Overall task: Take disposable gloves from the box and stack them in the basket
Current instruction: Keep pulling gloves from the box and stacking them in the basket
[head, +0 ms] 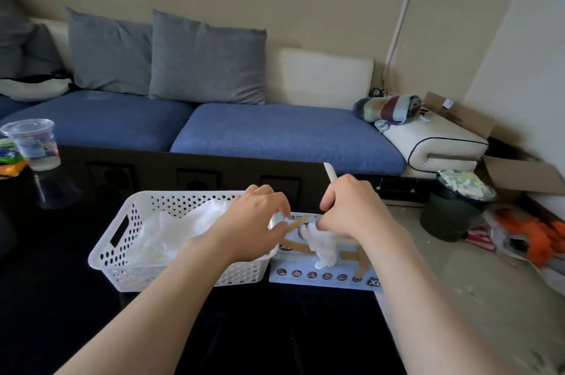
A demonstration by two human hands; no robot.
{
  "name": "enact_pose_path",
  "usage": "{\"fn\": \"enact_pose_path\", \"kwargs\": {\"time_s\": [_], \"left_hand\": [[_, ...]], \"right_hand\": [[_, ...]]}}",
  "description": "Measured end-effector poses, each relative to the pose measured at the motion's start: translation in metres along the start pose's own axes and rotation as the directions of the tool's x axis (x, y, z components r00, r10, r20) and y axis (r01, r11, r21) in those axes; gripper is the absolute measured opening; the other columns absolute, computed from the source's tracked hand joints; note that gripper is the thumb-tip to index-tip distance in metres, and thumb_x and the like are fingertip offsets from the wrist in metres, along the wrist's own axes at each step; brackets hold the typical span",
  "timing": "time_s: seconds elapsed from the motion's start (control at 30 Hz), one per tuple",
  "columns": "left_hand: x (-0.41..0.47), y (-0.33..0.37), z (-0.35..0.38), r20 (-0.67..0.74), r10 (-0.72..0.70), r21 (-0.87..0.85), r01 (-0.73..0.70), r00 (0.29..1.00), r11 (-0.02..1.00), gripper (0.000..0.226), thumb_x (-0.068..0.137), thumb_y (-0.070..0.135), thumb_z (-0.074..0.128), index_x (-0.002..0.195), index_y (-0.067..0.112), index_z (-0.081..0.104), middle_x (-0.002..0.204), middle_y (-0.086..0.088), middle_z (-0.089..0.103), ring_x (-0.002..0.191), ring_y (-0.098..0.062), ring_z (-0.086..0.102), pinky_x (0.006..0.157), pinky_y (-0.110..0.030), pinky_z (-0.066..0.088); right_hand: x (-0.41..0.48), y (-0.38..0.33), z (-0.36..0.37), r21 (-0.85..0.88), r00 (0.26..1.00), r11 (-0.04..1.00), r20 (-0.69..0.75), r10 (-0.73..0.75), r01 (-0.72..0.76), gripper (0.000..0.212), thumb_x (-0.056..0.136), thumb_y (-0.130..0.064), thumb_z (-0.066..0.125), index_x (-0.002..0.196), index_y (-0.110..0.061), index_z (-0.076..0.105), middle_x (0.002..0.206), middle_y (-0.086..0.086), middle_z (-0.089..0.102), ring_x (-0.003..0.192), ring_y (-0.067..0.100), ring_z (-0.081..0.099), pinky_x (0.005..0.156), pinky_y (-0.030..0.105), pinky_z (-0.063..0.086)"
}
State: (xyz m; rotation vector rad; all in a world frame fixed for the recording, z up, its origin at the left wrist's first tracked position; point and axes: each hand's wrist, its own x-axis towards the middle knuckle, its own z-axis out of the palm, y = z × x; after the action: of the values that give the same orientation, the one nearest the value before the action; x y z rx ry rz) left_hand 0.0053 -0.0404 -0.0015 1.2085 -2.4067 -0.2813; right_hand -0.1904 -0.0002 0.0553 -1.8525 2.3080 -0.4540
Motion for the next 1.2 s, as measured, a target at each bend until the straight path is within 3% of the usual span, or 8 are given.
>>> {"fn": "enact_pose_path", "kwargs": {"time_s": [0.1, 0.17, 0.27, 0.43, 0.6, 0.77, 0.9, 1.2], "left_hand": [[0.006, 0.012, 0.010, 0.032, 0.011, 0.038, -0.013, 0.999, 0.999, 0.026, 0.098, 0.044, 0.060, 0.121, 0.033, 0.064, 0.122, 0.012, 0.056, 0.116, -0.014, 0.046, 0.103, -0.038, 0.042], [0.011, 0.018, 0.017, 0.058, 0.014, 0.059, -0.017, 0.998, 0.998, 0.033, 0.094, 0.047, 0.062, 0.124, 0.034, 0.064, 0.125, 0.013, 0.057, 0.122, -0.013, 0.046, 0.106, -0.038, 0.039], [0.014, 0.026, 0.023, 0.094, 0.004, 0.084, -0.012, 0.996, 0.996, 0.043, 0.090, 0.050, 0.065, 0.130, 0.033, 0.063, 0.129, 0.012, 0.056, 0.128, -0.012, 0.044, 0.105, -0.036, 0.032], [0.019, 0.029, 0.034, 0.112, -0.014, 0.137, -0.002, 0.994, 0.991, 0.051, 0.085, 0.057, 0.064, 0.131, 0.034, 0.061, 0.126, 0.012, 0.057, 0.129, -0.013, 0.045, 0.109, -0.040, 0.031], [0.023, 0.025, 0.037, 0.138, -0.076, 0.181, 0.051, 0.987, 0.982, 0.057, 0.084, 0.067, 0.064, 0.130, 0.033, 0.060, 0.120, 0.014, 0.058, 0.125, -0.011, 0.047, 0.113, -0.046, 0.029], [0.022, 0.022, 0.039, 0.196, -0.128, 0.096, 0.110, 0.972, 0.989, 0.062, 0.083, 0.069, 0.065, 0.135, 0.037, 0.052, 0.126, 0.016, 0.062, 0.121, -0.010, 0.053, 0.116, -0.055, 0.026], [0.023, 0.019, 0.037, 0.190, -0.117, 0.068, 0.106, 0.975, 0.992, 0.057, 0.080, 0.070, 0.068, 0.125, 0.037, 0.055, 0.119, 0.018, 0.066, 0.117, -0.009, 0.057, 0.110, -0.050, 0.030], [0.022, 0.016, 0.038, 0.179, -0.129, 0.061, 0.120, 0.975, 0.991, 0.056, 0.077, 0.074, 0.068, 0.117, 0.038, 0.054, 0.119, 0.022, 0.062, 0.114, -0.007, 0.054, 0.106, -0.046, 0.030]], "right_hand": [[-0.006, 0.008, -0.001, 0.001, 0.990, 1.000, 0.138, 0.000, 0.000, 0.042, 0.068, -0.043, 0.098, 0.095, -0.017, 0.079, 0.094, 0.000, 0.071, 0.085, 0.018, 0.070, 0.078, 0.038, 0.064], [-0.005, 0.015, 0.003, -0.046, 0.985, 0.999, 0.174, 0.009, -0.001, 0.051, 0.066, -0.044, 0.100, 0.103, -0.018, 0.077, 0.101, 0.000, 0.068, 0.090, 0.019, 0.069, 0.082, 0.039, 0.063], [0.000, 0.027, 0.011, -0.047, 0.974, 0.999, 0.225, 0.020, -0.010, 0.043, 0.068, -0.030, 0.100, 0.104, -0.023, 0.076, 0.105, 0.003, 0.068, 0.089, 0.021, 0.070, 0.085, 0.042, 0.064], [0.006, 0.045, 0.020, -0.007, 0.951, 0.999, 0.308, -0.032, 0.036, 0.017, 0.086, -0.016, 0.085, 0.098, -0.024, 0.077, 0.081, 0.005, 0.078, 0.065, 0.018, 0.079, 0.073, 0.042, 0.068], [0.012, 0.054, 0.025, 0.043, 0.982, 0.991, 0.138, -0.131, 0.126, 0.012, 0.096, -0.015, 0.070, 0.089, -0.019, 0.079, 0.080, 0.008, 0.075, 0.067, 0.025, 0.076, 0.072, 0.043, 0.067], [0.021, 0.057, 0.028, 0.330, 0.988, 0.932, -0.060, -0.139, 0.151, 0.032, 0.099, -0.021, 0.068, 0.069, -0.011, 0.064, 0.058, 0.004, 0.064, 0.055, 0.022, 0.064, 0.068, 0.035, 0.061], [0.022, 0.051, 0.028, 0.388, 0.980, 0.904, -0.155, -0.128, 0.179, 0.038, 0.105, -0.028, 0.060, 0.075, -0.005, 0.062, 0.064, 0.006, 0.058, 0.053, 0.011, 0.046, 0.052, 0.018, 0.036], [0.023, 0.042, 0.025, 0.468, 0.929, 0.830, -0.341, -0.146, 0.302, 0.041, 0.114, -0.030, 0.043, 0.077, -0.012, 0.049, 0.067, 0.001, 0.051, 0.056, 0.005, 0.045, 0.053, 0.021, 0.034]]}}
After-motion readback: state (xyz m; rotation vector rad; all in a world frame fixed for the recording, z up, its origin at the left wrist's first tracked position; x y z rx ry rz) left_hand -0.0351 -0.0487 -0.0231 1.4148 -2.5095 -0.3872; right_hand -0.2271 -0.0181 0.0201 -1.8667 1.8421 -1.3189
